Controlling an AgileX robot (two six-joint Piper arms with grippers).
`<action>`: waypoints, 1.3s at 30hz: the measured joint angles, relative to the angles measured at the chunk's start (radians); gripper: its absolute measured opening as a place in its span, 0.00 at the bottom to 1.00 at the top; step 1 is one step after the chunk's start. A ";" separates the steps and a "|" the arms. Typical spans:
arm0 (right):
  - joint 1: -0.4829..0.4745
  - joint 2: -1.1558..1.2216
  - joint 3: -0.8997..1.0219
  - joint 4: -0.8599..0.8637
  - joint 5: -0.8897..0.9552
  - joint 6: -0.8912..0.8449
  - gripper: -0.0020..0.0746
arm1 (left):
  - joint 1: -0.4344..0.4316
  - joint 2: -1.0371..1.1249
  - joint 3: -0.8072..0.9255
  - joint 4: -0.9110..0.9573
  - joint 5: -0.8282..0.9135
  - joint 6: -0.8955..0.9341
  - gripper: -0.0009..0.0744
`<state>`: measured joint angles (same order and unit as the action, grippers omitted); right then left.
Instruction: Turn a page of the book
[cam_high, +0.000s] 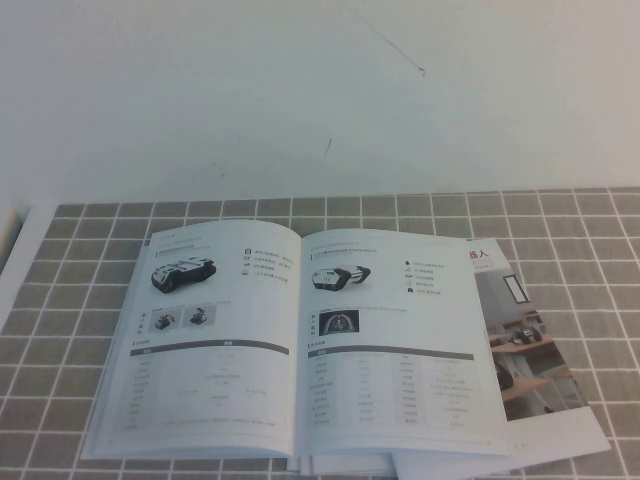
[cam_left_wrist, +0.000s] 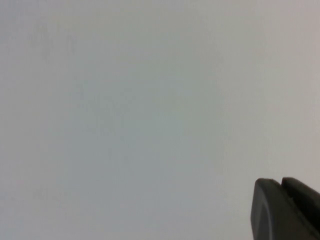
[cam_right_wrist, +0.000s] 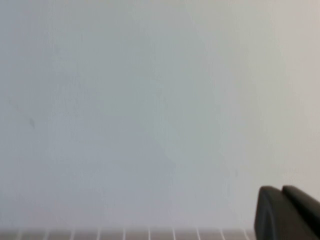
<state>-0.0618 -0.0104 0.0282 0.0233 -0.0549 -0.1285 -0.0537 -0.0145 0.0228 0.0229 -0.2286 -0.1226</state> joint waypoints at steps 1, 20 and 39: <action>0.000 0.000 0.000 0.000 -0.063 0.014 0.02 | 0.000 0.000 0.000 0.002 -0.069 0.000 0.01; 0.000 -0.002 -0.124 -0.108 -0.148 0.110 0.02 | 0.000 0.000 -0.154 -0.004 -0.222 -0.141 0.01; 0.000 0.506 -0.744 0.148 0.800 -0.113 0.02 | 0.000 0.709 -0.731 0.087 0.480 -0.102 0.01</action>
<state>-0.0618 0.4958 -0.7160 0.1712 0.7448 -0.2415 -0.0537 0.6942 -0.7081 0.1104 0.2519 -0.2244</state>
